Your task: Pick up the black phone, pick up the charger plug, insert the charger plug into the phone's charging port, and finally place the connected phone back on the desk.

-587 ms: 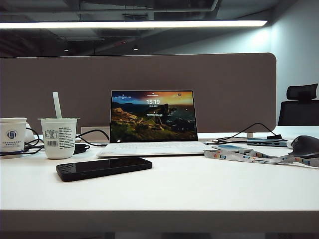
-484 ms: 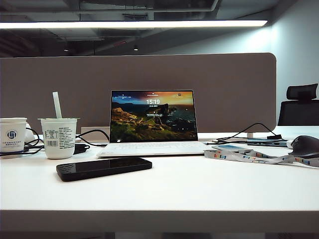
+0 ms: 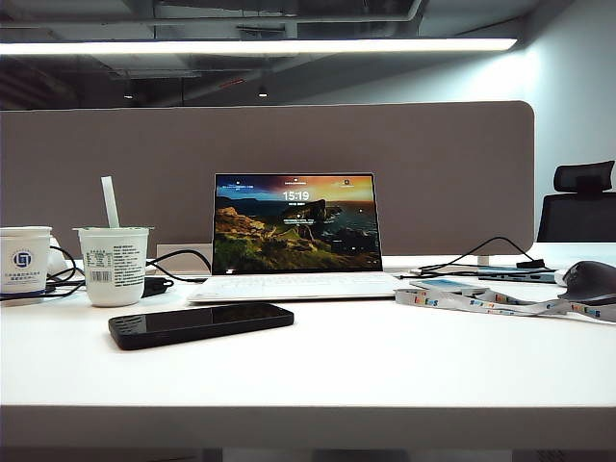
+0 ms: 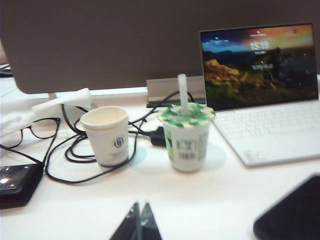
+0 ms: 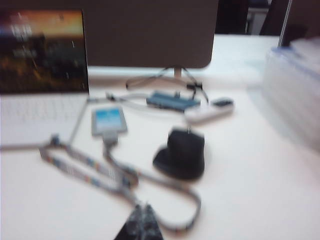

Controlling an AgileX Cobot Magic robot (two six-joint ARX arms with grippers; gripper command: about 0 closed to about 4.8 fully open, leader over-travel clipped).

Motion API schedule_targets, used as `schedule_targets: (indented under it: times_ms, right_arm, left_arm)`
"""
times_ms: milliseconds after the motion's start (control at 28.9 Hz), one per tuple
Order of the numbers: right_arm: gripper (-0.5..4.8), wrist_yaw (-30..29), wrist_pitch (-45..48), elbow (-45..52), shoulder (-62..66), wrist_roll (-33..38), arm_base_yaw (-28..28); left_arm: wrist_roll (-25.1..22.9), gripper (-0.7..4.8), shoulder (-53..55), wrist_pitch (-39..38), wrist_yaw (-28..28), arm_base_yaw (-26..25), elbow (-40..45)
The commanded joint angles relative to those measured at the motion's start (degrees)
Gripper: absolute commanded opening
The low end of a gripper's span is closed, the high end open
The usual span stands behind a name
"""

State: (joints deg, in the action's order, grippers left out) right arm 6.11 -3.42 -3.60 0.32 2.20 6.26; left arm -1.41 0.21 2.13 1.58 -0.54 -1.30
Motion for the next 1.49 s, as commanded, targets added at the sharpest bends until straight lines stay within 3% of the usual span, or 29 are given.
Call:
schedule_targets:
  times_ms: [35, 207, 449, 691, 829, 1002, 1106, 1279, 1486]
  right_arm:
    - [-0.01, 1.70, 2.80, -6.25, 0.42, 0.61, 0.00]
    - [-0.01, 2.99, 2.29, -16.41, 5.99, 0.59, -0.02]
    - [-0.01, 2.27, 2.12, -33.48, 22.64, 0.61, 0.04]
    - [-0.01, -5.95, 1.86, -46.62, 37.35, 0.68, 0.17]
    - [-0.01, -11.63, 1.40, -50.90, 43.10, 0.79, 1.31]
    - [-0.03, -12.22, -4.07, -55.01, 47.54, 0.81, 6.84]
    - [-0.03, -9.38, -10.84, -57.53, 49.29, 1.14, 11.13]
    - [-0.03, -2.82, -21.33, -59.54, 50.71, 1.25, 19.71]
    - [-0.03, -2.08, -28.61, -59.52, 51.71, 3.23, 26.16]
  left_arm:
    - [2.97, -0.06, 0.17, 0.92, -3.34, -0.11, -3.19]
    - [2.93, -0.06, 3.48, -0.44, -5.27, -0.13, -11.13]
    - [2.89, -0.06, 18.49, -0.63, -5.25, -0.13, -27.02]
    - [1.40, -0.06, 34.21, -1.31, -5.14, -0.07, -40.50]
    - [1.42, -0.06, 40.96, -1.44, -1.84, -0.02, -45.94]
    - [1.44, -0.06, 47.87, -2.91, 5.79, 0.00, -51.98]
    - [1.42, -0.06, 51.12, -6.67, 10.10, 0.20, -55.34]
    - [0.90, -0.06, 56.74, -16.09, 10.25, 2.54, -62.42]
    - [-0.55, -0.06, 61.40, -16.20, 13.77, 6.80, -65.83]
